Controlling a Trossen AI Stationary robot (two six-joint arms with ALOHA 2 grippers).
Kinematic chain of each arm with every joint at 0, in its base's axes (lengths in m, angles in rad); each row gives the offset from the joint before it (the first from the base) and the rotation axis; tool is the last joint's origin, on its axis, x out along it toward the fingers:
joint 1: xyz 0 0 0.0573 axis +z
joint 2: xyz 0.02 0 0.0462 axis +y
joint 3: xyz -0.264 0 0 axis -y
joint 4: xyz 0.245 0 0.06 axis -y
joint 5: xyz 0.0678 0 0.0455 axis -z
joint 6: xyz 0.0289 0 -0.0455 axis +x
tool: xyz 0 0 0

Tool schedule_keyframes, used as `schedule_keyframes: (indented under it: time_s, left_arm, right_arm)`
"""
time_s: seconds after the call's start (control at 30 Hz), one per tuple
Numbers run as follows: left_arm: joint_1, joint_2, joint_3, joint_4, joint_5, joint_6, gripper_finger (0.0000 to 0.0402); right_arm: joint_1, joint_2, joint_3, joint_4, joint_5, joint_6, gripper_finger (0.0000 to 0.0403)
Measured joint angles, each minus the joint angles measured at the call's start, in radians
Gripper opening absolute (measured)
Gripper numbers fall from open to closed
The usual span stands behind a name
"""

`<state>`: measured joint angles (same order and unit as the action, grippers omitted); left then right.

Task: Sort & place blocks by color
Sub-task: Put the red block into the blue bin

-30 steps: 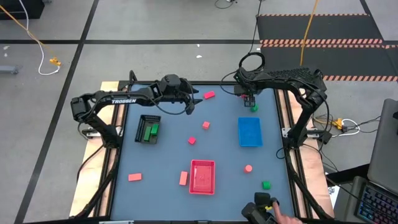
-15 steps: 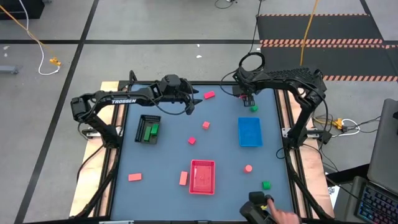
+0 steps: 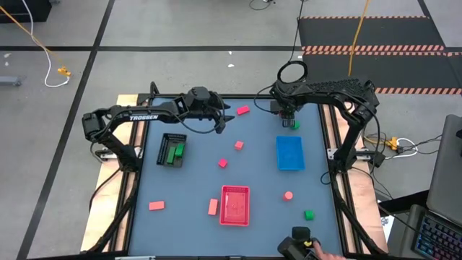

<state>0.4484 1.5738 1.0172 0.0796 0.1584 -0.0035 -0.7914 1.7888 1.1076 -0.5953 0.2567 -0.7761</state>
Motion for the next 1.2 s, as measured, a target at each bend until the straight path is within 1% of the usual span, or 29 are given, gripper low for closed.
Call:
schedule_keyframes:
  time_s: [0.2, 0.3, 0.4, 0.5, 0.57, 0.7, 0.8, 0.93, 1.07, 1.2]
  left_arm:
    - [0.0, 0.0, 0.0, -0.002, 0.0, -0.001, 0.0255]
    - [0.0, 0.0, 0.0, -0.002, 0.0, -0.001, 0.0255]
    - [0.0, 0.0, 0.0, -0.002, 0.0, -0.002, 0.0255]
    - [0.0, 0.0, 0.0, -0.002, 0.0, -0.005, 0.0255]
    - [0.0, 0.0, 0.0, -0.002, 0.0, -0.005, 0.0255]
    - [0.0, 0.0, 0.0, -0.002, 0.0, -0.005, 0.0255]
    - [0.0, 0.0, 0.0, -0.002, 0.0, -0.005, 0.0255]
    - [0.0, 0.0, 0.0, -0.002, 0.0, -0.024, 0.0255]
    - [-0.004, 0.0, 0.0, -0.002, 0.0, -0.047, 0.0255]
    - [-0.015, 0.0, 0.0, -0.002, -0.001, -0.043, 0.0255]
  right_arm:
    - [0.024, -0.044, -0.002, -0.083, 0.003, 0.09, 0.0122]
    - [0.044, -0.109, -0.002, -0.126, 0.005, 0.149, 0.0122]
    - [0.074, -0.202, -0.001, -0.167, 0.002, 0.219, 0.0122]
    - [0.122, -0.305, -0.001, -0.232, -0.001, 0.289, 0.0122]
    - [0.164, -0.366, -0.001, -0.296, -0.025, 0.347, 0.0122]
    - [0.27, -0.445, 0.0, -0.436, -0.065, 0.488, 0.0122]
    - [0.358, -0.458, 0.0, -0.499, -0.125, 0.6, 0.0122]
    - [0.458, -0.435, -0.02, -0.541, -0.138, 0.687, 0.0122]
    - [0.5, -0.402, -0.056, -0.543, -0.183, 0.736, 0.0122]
    - [0.511, -0.396, -0.104, -0.543, -0.183, 0.778, 0.0122]
